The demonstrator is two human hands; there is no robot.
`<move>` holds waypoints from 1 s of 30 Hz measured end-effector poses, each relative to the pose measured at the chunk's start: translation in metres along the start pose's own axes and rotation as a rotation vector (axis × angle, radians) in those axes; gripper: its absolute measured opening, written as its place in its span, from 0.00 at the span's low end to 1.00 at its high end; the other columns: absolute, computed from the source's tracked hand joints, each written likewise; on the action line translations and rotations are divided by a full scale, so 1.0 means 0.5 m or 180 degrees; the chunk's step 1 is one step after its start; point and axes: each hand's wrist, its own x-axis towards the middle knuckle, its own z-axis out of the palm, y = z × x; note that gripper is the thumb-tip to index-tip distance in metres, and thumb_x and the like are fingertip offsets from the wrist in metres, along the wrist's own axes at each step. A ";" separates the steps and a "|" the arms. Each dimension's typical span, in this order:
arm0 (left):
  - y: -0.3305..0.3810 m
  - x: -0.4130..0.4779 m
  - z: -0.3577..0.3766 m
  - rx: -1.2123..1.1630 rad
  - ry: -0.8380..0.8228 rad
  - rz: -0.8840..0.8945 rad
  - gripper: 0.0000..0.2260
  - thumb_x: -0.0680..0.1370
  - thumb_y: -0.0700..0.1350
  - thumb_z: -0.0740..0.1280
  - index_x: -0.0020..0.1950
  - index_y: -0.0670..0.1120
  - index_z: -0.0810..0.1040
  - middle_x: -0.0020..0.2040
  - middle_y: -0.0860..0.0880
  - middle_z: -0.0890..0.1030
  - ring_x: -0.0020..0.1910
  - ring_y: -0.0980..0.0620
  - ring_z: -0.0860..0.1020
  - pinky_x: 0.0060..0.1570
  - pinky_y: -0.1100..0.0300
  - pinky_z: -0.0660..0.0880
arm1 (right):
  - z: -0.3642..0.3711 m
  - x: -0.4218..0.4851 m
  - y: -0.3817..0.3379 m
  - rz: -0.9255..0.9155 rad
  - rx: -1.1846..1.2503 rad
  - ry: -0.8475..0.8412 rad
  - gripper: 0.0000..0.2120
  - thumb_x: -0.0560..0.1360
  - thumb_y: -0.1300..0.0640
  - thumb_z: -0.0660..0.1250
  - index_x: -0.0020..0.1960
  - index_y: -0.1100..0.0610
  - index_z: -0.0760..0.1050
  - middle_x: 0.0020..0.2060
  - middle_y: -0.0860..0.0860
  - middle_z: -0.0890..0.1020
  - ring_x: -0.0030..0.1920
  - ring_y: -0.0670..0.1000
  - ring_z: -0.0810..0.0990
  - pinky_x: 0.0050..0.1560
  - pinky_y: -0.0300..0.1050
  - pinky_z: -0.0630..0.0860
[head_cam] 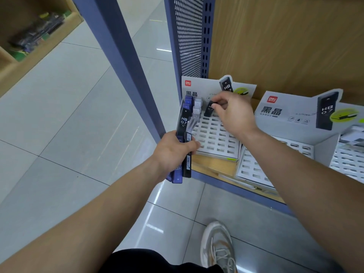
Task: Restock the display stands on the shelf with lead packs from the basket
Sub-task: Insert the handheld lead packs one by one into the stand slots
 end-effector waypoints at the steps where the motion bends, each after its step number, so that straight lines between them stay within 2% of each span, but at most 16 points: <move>1: 0.001 0.000 0.000 -0.0003 -0.0001 -0.0003 0.05 0.78 0.43 0.72 0.44 0.46 0.79 0.36 0.57 0.84 0.36 0.60 0.82 0.36 0.67 0.76 | 0.001 0.000 0.000 -0.0020 -0.0016 0.0015 0.06 0.78 0.60 0.70 0.54 0.58 0.82 0.40 0.46 0.81 0.39 0.44 0.79 0.45 0.37 0.76; 7: -0.002 0.000 -0.002 0.0051 -0.0009 -0.0008 0.05 0.78 0.44 0.72 0.44 0.46 0.79 0.36 0.58 0.83 0.39 0.58 0.83 0.37 0.65 0.77 | 0.002 -0.005 0.002 -0.0169 -0.0116 -0.0004 0.06 0.77 0.61 0.70 0.53 0.58 0.82 0.44 0.51 0.85 0.43 0.49 0.83 0.51 0.48 0.81; 12: -0.001 0.000 -0.002 0.0036 -0.0013 -0.0028 0.05 0.78 0.44 0.72 0.45 0.45 0.79 0.33 0.58 0.82 0.35 0.60 0.82 0.33 0.68 0.76 | -0.010 -0.014 -0.001 -0.0287 -0.0244 -0.0138 0.06 0.77 0.62 0.69 0.53 0.59 0.82 0.44 0.52 0.85 0.45 0.51 0.82 0.51 0.49 0.80; 18: 0.003 -0.003 0.002 0.0059 -0.0027 -0.0041 0.07 0.78 0.44 0.72 0.41 0.44 0.79 0.34 0.57 0.83 0.37 0.59 0.82 0.35 0.68 0.75 | 0.005 -0.009 -0.008 -0.0402 -0.0524 -0.0055 0.07 0.80 0.60 0.65 0.52 0.58 0.82 0.43 0.56 0.85 0.43 0.56 0.82 0.44 0.54 0.80; 23: 0.003 -0.003 0.003 0.0065 -0.0016 -0.0027 0.07 0.78 0.44 0.72 0.41 0.44 0.78 0.37 0.57 0.84 0.42 0.55 0.83 0.40 0.64 0.77 | 0.017 -0.003 -0.011 -0.0261 -0.0499 0.0145 0.05 0.79 0.59 0.67 0.52 0.57 0.81 0.41 0.54 0.85 0.41 0.55 0.82 0.41 0.53 0.81; 27: 0.000 -0.002 0.001 0.0058 -0.0028 -0.0044 0.08 0.78 0.44 0.72 0.40 0.45 0.78 0.38 0.57 0.85 0.44 0.55 0.84 0.41 0.63 0.78 | 0.020 -0.004 -0.009 -0.0268 -0.0634 0.0215 0.06 0.79 0.57 0.66 0.52 0.55 0.81 0.41 0.54 0.85 0.41 0.57 0.82 0.41 0.53 0.81; 30: 0.000 -0.002 0.001 0.0048 -0.0029 -0.0053 0.07 0.78 0.44 0.72 0.42 0.45 0.78 0.37 0.57 0.84 0.43 0.55 0.83 0.40 0.63 0.78 | 0.020 -0.006 -0.009 -0.0229 -0.0821 0.0048 0.08 0.80 0.56 0.65 0.54 0.54 0.82 0.44 0.55 0.85 0.43 0.59 0.82 0.43 0.54 0.81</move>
